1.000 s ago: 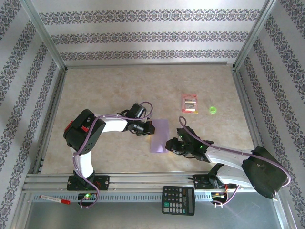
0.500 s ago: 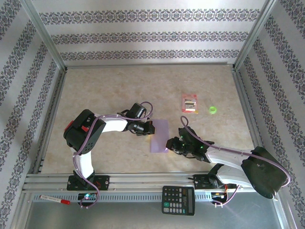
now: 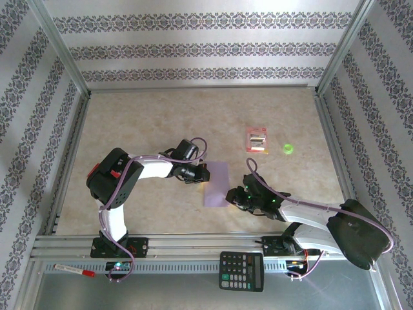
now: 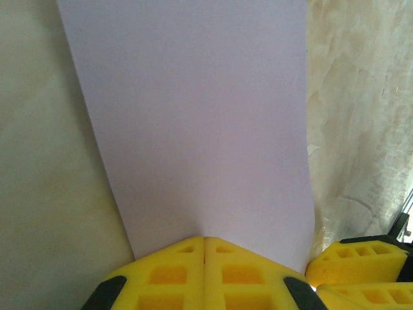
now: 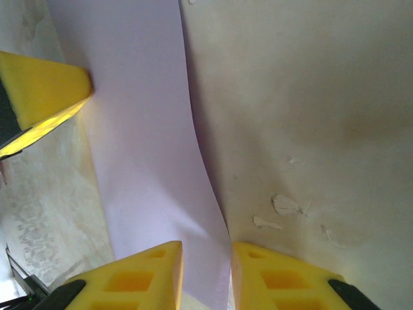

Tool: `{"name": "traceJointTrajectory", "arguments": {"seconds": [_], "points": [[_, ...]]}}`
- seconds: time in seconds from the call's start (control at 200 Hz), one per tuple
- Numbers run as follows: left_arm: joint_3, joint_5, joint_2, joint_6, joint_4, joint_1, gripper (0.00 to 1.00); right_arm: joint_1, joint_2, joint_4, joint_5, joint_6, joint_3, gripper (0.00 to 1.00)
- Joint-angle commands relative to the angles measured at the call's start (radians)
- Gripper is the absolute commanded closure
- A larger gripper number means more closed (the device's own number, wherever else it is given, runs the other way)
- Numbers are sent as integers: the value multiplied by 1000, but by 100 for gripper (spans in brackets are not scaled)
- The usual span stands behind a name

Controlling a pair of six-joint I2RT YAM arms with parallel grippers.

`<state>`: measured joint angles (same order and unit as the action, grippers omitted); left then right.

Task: Fold a paper plane with a square sheet of paper (pick it up from the middle)
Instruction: Fold the triangle a second time at the center of the table.

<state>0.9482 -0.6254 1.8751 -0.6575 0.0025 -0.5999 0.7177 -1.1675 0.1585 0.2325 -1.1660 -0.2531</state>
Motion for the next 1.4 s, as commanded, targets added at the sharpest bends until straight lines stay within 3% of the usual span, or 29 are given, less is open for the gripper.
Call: {"name": "traceJointTrajectory", "arguments": {"seconds": [0.0, 0.435, 0.635, 1.254, 1.399], "points": [[11, 21, 37, 24, -61, 10, 98, 4, 2, 5, -27, -10, 2, 77], [12, 25, 35, 32, -71, 10, 98, 47, 7, -33, -56, -40, -2, 78], [16, 27, 37, 38, -74, 12, 98, 46, -1, -34, -77, -21, -23, 84], [32, 15, 44, 47, -89, 12, 97, -70, -147, 1, 3, 93, -163, 86], [41, 20, 45, 56, -102, 12, 98, -93, -194, -4, 25, 116, -211, 90]]}}
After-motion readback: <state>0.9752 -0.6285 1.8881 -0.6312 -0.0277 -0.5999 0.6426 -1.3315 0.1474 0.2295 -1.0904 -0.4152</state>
